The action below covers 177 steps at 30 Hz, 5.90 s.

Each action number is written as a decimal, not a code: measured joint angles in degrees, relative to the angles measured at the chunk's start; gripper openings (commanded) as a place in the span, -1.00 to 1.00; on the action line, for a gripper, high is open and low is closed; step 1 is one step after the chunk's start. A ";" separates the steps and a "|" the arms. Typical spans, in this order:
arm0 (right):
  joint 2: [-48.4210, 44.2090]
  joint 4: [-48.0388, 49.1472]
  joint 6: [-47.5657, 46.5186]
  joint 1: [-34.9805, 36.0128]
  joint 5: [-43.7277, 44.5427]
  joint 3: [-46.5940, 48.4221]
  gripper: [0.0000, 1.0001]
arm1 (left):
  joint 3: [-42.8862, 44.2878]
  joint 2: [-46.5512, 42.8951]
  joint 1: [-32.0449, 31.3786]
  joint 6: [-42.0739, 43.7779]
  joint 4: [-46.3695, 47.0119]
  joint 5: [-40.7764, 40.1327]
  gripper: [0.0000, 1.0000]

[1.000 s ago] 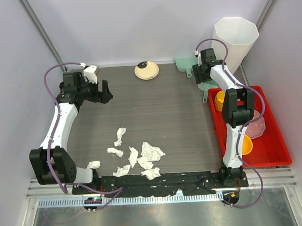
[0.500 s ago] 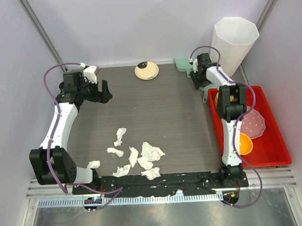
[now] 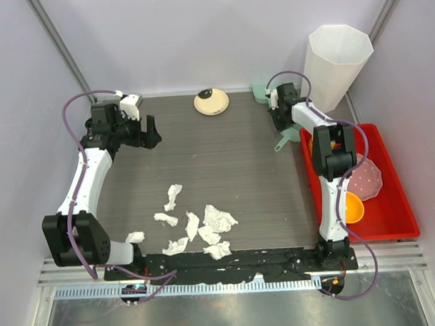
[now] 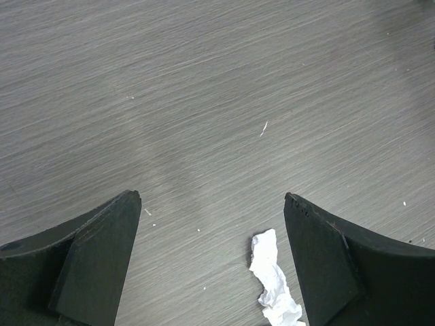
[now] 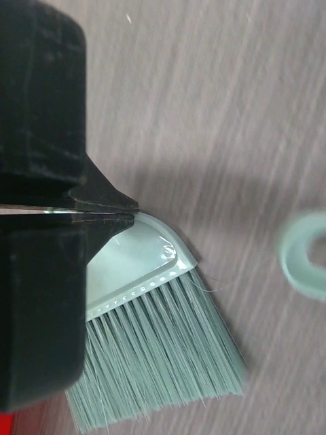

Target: Sweep away the paper scraps from the table

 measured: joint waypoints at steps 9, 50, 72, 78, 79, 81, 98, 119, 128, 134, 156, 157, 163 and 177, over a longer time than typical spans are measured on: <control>-9.97 6.03 6.45 8.20 -2.91 -16.20 -0.98 | 0.02 0.00 0.00 0.22 0.02 0.04 0.80; 13.86 -4.70 11.91 0.72 11.30 31.56 0.83 | 1.03 -0.20 0.00 2.91 -2.29 -1.53 0.80; 12.33 0.90 20.65 2.47 6.32 27.91 0.63 | 1.03 0.48 -0.02 4.52 -2.62 -3.72 0.80; 8.48 3.89 30.71 3.10 11.47 26.01 0.78 | 1.01 0.83 -0.02 4.52 -2.56 -3.69 0.80; 8.33 4.17 32.63 3.45 13.07 26.01 0.79 | 1.01 0.92 -0.02 4.52 -2.49 -3.69 0.80; 8.28 4.48 35.74 4.24 16.09 25.68 0.84 | 1.01 1.09 -0.02 4.50 -2.47 -3.67 0.80; 15.72 -1.66 41.66 9.05 26.18 30.53 0.56 | -0.28 1.22 -0.02 5.68 -2.25 -3.39 0.80; 5.35 3.43 42.80 8.04 24.44 9.57 -0.98 | -0.28 0.87 -0.02 6.03 -2.49 -2.89 0.80; -25.53 17.73 43.19 18.49 27.82 -17.94 -0.98 | -0.55 -1.53 0.00 6.03 -2.62 -1.73 0.80; -28.79 26.69 49.18 32.04 25.35 -27.61 -0.98 | -0.92 -2.27 0.00 6.01 -2.62 -1.49 0.81; -8.57 32.72 57.66 42.64 26.29 -23.10 0.37 | -1.51 -3.63 -0.02 7.43 -2.97 -1.57 0.82; -8.70 32.72 57.44 42.84 26.14 -22.99 0.54 | -1.51 -3.63 -0.02 7.52 -2.99 -1.57 0.82; -11.58 31.85 53.33 43.56 22.77 -22.97 0.74 | -1.51 -3.63 -0.02 7.56 -2.99 -1.57 0.82; -27.58 7.41 11.13 29.51 6.45 -0.63 0.95 | -1.16 -3.61 -0.02 7.50 -3.67 -1.90 0.82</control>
